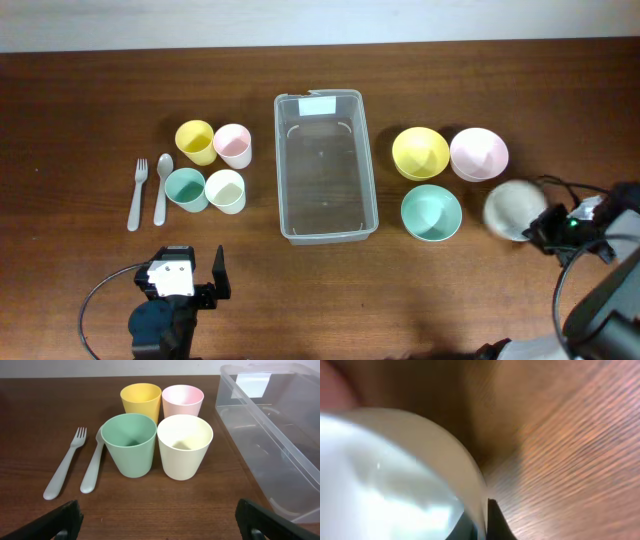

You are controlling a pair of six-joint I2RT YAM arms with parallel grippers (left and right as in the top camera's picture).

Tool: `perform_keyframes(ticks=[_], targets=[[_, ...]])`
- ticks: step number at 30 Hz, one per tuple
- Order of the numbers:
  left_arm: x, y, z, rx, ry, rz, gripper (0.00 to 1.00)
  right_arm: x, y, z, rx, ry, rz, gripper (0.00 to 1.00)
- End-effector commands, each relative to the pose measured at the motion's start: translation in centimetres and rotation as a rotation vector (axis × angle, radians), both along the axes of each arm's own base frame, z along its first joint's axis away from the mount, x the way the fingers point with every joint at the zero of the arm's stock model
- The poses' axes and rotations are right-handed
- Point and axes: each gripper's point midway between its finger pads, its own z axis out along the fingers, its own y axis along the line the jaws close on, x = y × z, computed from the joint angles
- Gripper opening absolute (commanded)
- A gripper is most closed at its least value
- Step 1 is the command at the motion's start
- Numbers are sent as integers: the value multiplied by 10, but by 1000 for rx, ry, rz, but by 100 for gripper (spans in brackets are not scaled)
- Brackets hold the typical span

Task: Pack container
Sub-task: 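Carry the white bowl left and drop it into the container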

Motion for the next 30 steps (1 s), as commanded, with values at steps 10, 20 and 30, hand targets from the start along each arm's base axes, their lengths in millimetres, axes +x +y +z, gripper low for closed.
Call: perform_keyframes(ticks=[10, 20, 30], targets=[[0, -3, 0, 4, -4, -17, 100, 53, 83, 192, -161, -500, 285, 4], [0, -3, 0, 4, -4, -17, 100, 104, 272, 252, -202, -609, 744, 4], [0, -3, 0, 4, -4, -17, 100, 203, 361, 99, -192, -337, 952, 4]])
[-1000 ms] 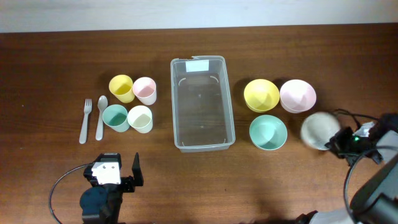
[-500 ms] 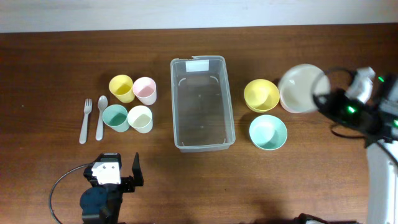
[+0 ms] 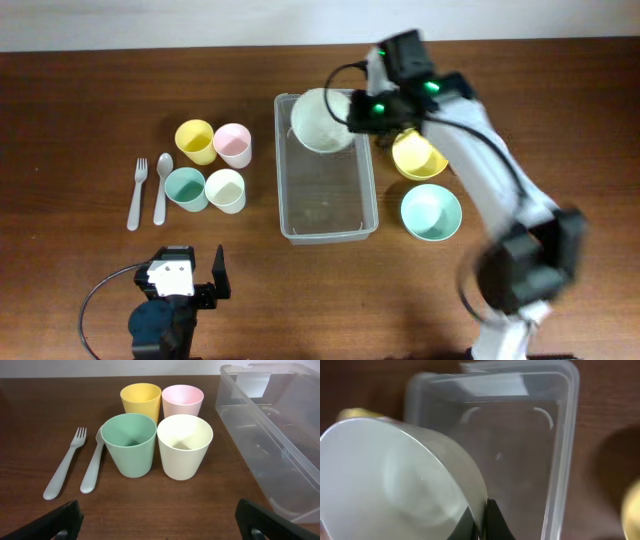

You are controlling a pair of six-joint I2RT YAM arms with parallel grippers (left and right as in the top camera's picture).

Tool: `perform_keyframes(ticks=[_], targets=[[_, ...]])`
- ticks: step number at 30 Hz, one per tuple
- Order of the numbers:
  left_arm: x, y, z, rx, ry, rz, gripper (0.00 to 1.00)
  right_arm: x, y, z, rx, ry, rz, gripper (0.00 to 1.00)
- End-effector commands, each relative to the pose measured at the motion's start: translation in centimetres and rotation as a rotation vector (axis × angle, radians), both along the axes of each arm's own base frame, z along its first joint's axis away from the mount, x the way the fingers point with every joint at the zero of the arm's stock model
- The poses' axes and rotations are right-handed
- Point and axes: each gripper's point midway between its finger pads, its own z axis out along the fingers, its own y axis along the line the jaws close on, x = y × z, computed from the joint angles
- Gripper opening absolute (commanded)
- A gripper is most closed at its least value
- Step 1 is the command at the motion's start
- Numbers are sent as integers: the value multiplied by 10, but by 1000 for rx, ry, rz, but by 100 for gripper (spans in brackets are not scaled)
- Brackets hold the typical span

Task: Pack container
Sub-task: 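Carry the white bowl left and drop it into the container, then move the right gripper to the pink bowl and grasp its rim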

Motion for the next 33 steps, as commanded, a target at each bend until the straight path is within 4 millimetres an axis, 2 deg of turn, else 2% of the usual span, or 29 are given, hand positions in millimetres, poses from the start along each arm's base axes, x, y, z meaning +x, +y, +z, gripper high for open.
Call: perform_keyframes(ticks=[1, 3, 6, 9, 10, 11, 13, 16, 20, 21, 23, 25, 27, 30, 33], targets=[[0, -3, 0, 4, -4, -16, 100, 22, 13, -39, -26, 8, 80, 4], [0, -3, 0, 4, -4, -16, 100, 27, 22, -54, -15, -5, 142, 4], [0, -3, 0, 4, -4, -16, 100, 31, 18, -72, -55, 4, 128, 4], [0, -3, 0, 4, -4, -16, 100, 35, 17, -75, -61, -4, 127, 4], [0, -3, 0, 4, -4, -16, 100, 36, 18, -74, -59, -15, 134, 6], [0, -3, 0, 4, -4, -16, 100, 36, 21, -72, -50, -29, 156, 22], [0, -3, 0, 4, -4, -16, 100, 35, 28, -61, -21, -62, 221, 50], [0, -3, 0, 4, -4, -16, 100, 36, 35, -32, 17, -112, 261, 52], [0, -3, 0, 4, -4, -16, 100, 34, 29, 32, 28, -170, 249, 51], [0, -3, 0, 4, -4, -16, 100, 30, 22, 56, 26, -185, 239, 52], [0, -3, 0, 4, -4, -16, 100, 25, 4, 88, 9, -202, 204, 52], [0, -3, 0, 4, -4, -16, 100, 20, -25, 112, -44, -211, 141, 52], [0, -3, 0, 4, -4, -16, 100, 14, -65, 128, -107, -198, 53, 53], [0, -3, 0, 4, -4, -16, 100, 9, -122, 131, -145, -129, -102, 54], [0, -3, 0, 4, -4, -16, 100, 5, -185, 114, -147, -21, -265, 58]])
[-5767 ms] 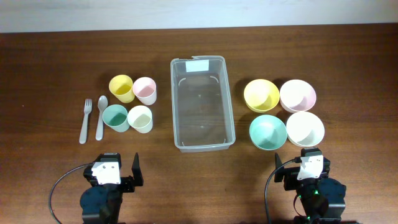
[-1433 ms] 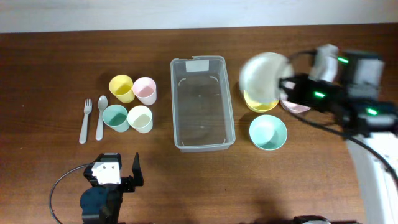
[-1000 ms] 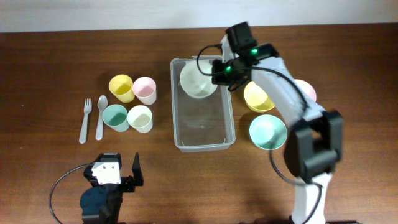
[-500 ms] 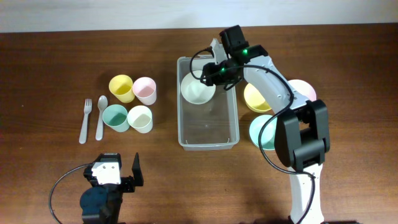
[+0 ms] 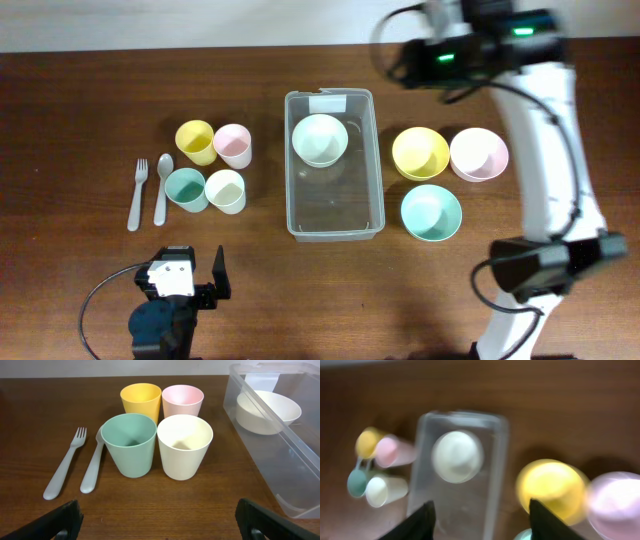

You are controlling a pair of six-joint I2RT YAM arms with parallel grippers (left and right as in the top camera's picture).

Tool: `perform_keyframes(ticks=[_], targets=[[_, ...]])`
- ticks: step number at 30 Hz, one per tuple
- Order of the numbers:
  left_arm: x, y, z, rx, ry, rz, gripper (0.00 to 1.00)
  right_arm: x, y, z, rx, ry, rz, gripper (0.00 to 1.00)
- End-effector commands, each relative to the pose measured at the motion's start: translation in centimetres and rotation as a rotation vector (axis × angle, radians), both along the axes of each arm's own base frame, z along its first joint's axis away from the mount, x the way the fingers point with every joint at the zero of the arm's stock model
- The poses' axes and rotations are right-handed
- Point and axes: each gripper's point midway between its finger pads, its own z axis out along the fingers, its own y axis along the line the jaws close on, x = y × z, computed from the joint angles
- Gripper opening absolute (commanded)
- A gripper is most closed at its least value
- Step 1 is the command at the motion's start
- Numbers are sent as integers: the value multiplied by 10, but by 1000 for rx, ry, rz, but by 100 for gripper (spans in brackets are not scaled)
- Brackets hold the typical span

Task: Pack container
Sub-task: 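Move the right gripper to the pink bowl and grasp its rim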

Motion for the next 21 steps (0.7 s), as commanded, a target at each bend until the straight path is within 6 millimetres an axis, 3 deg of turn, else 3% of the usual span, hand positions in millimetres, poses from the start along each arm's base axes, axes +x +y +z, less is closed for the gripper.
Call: perform_keyframes(ticks=[1, 5, 8, 14, 21], targets=[[0, -3, 0, 4, -5, -16, 100, 5, -80, -32, -35, 117, -224, 60], [0, -3, 0, 4, -5, -16, 100, -7, -145, -83, -16, 267, -378, 66], [0, -3, 0, 4, -5, -16, 100, -23, -169, -128, -2, 383, -434, 67], [0, -3, 0, 4, -5, -16, 100, -39, -173, -212, 41, 477, -448, 70], [0, -3, 0, 4, -5, -16, 100, -45, -184, -265, 34, 463, -525, 70]])
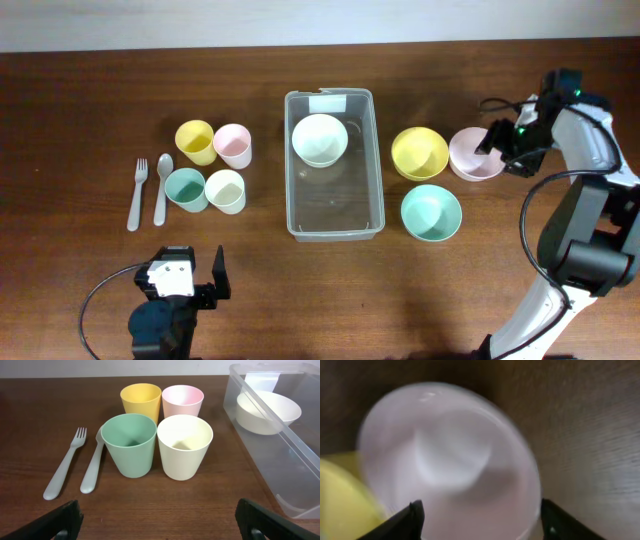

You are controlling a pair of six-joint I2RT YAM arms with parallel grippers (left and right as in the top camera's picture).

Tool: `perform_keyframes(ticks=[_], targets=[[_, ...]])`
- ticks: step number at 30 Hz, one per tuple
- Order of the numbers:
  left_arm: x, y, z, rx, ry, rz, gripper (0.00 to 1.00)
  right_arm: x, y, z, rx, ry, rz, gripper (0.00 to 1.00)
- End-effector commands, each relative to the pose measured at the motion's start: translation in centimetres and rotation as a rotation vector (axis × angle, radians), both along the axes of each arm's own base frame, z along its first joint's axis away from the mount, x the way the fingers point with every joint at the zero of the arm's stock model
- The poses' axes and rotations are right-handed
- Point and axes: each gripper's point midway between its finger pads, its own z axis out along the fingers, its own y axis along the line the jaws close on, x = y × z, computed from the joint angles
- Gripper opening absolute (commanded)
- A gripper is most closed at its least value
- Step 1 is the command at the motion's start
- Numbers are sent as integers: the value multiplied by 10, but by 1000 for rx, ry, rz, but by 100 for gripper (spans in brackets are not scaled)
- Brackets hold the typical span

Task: Pack container
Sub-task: 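Move the right gripper to the pink bowl and grasp its rim, then carry the pink bowl into the container onto the white bowl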

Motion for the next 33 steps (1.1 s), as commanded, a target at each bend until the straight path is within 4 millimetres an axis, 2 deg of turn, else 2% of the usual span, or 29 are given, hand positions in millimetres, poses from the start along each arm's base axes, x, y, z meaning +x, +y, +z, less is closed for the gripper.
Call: perform_keyframes(ticks=[1, 4, 5, 8, 12, 14, 18, 20, 22, 24, 25, 27, 28, 30, 31, 32, 33], targets=[[0, -3, 0, 4, -4, -17, 100, -13, -7, -19, 7, 25, -70, 70], [0, -3, 0, 4, -4, -17, 100, -18, -11, -30, 18, 28, -101, 69], [0, -3, 0, 4, -4, -17, 100, -21, -14, -34, 18, 31, -108, 66], [0, -3, 0, 4, -4, -17, 100, -20, -17, -35, 16, 22, -115, 40], [0, -3, 0, 4, -4, -17, 100, -12, -19, -34, 14, -14, -115, 23], [0, -3, 0, 4, -4, -17, 100, -7, -17, -31, 41, -42, -112, 4], [0, -3, 0, 4, -4, -17, 100, 10, -8, -6, 189, -164, -107, 4], [0, -3, 0, 4, -4, -17, 100, 22, -1, 31, 286, -278, -91, 4], [0, -3, 0, 4, -4, -17, 100, 29, 2, 63, 307, -350, -84, 4], [0, -3, 0, 4, -4, -17, 100, 34, 5, 113, 276, -456, -65, 4], [0, -3, 0, 4, -4, -17, 100, 35, 13, 143, 266, -522, -34, 4], [0, -3, 0, 4, -4, -17, 100, 34, 40, 193, 265, -625, 47, 4], [0, -3, 0, 4, -4, -17, 100, 32, 53, 208, 269, -657, 84, 4], [0, -3, 0, 4, -4, -17, 100, 27, 97, 243, 275, -730, 204, 4], [0, -3, 0, 4, -4, -17, 100, 25, 114, 252, 274, -753, 255, 4], [0, -3, 0, 4, -4, -17, 100, 23, 144, 260, 264, -770, 329, 4], [0, -3, 0, 4, -4, -17, 100, 23, 163, 261, 253, -768, 362, 4]])
